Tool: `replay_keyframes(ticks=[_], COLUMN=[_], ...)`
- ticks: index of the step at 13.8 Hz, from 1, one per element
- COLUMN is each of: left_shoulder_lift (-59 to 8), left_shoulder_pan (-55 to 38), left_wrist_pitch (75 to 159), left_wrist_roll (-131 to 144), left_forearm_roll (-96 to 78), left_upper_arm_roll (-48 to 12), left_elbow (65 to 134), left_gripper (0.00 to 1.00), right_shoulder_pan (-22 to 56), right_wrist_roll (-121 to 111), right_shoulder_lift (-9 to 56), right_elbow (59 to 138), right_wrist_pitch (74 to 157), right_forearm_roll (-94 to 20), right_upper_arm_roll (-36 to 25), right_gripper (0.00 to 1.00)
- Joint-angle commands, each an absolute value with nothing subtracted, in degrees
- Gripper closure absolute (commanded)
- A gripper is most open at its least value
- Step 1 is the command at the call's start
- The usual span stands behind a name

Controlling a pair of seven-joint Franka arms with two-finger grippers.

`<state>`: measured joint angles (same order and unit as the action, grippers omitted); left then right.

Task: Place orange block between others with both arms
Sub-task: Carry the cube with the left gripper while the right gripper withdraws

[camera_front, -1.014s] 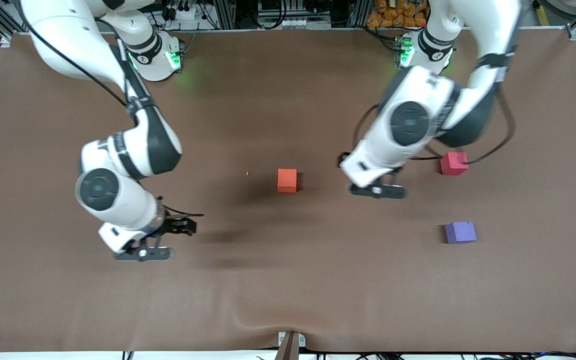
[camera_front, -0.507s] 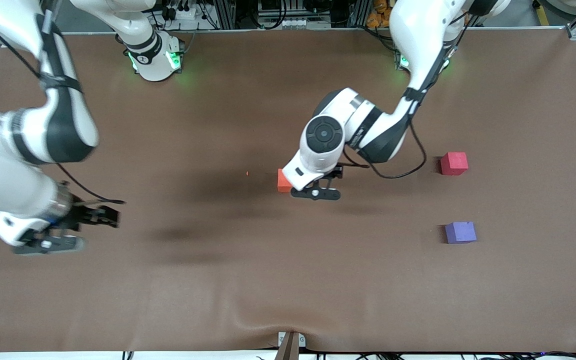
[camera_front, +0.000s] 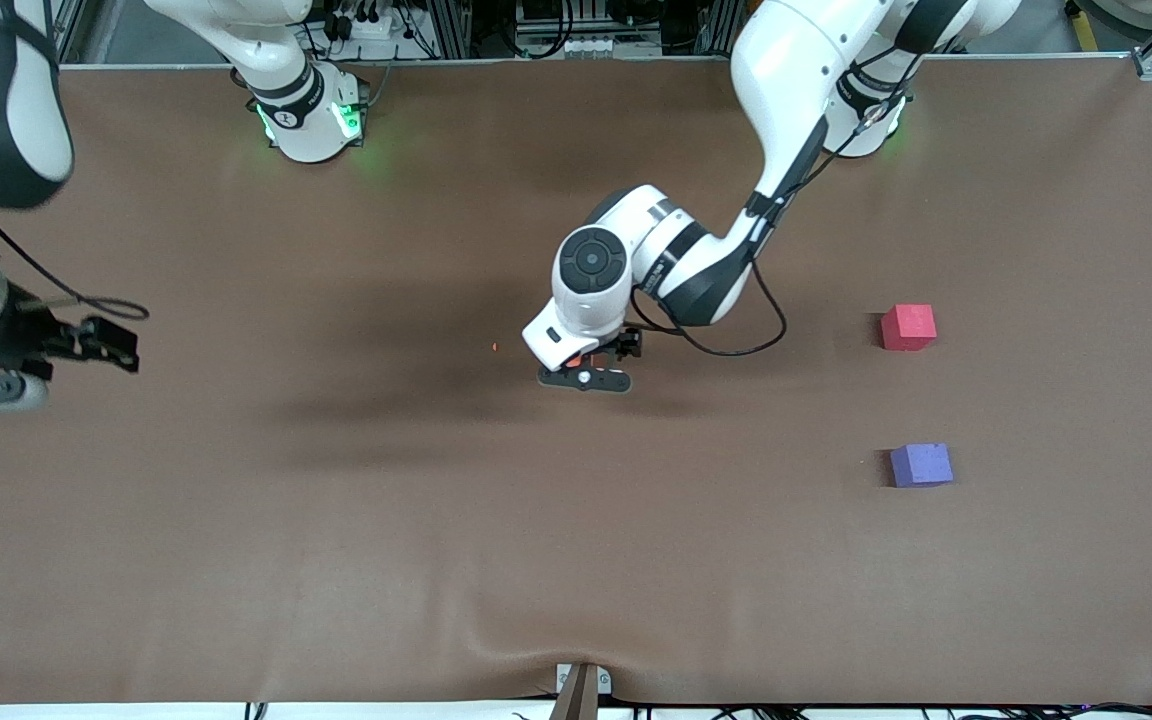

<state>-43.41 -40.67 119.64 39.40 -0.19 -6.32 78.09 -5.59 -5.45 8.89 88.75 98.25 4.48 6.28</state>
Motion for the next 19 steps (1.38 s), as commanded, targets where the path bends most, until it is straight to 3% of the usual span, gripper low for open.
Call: replay_keyframes(ticks=[1,3,10,12,14,19], left_shoulder_lift=[-46.14,-47.37,-50.36,-50.36,-50.36,-47.47], left_shoulder_pan=[-41.40,-42.53,-43.16,-43.24,-42.98,-41.75], left_wrist_pitch=[121.37,122.42,125.86,125.86,125.77,120.43], left_wrist_roll=[42.79,45.25,45.70,45.79,45.79,45.88], left_forearm_roll=[1.14,1.23,1.32,1.32,1.23,1.23], left_upper_arm_roll=[-5.71,-5.71,-5.71,-5.71,-5.71,-4.40], left_elbow=[75.85,75.76,76.11,76.20,76.29,76.73], left_gripper=[0.00,0.00,0.02,0.47,0.99,1.00], right_shoulder_pan=[-5.80,-6.50,-9.75,-9.58,-9.14,-8.01], right_wrist_roll=[-5.54,-5.62,-6.77,-6.77,-6.68,-6.77], right_shoulder_lift=[7.47,7.47,7.38,7.38,7.47,7.56], right_elbow=[83.53,80.87,80.60,80.51,80.42,80.07], right_wrist_pitch=[91.19,85.71,84.55,84.55,84.64,84.64], right_forearm_roll=[5.01,5.27,4.31,4.31,4.39,4.74], right_upper_arm_roll=[7.21,6.86,6.94,7.03,7.12,6.77], right_gripper=[0.00,0.00,0.00,0.00,0.00,0.00])
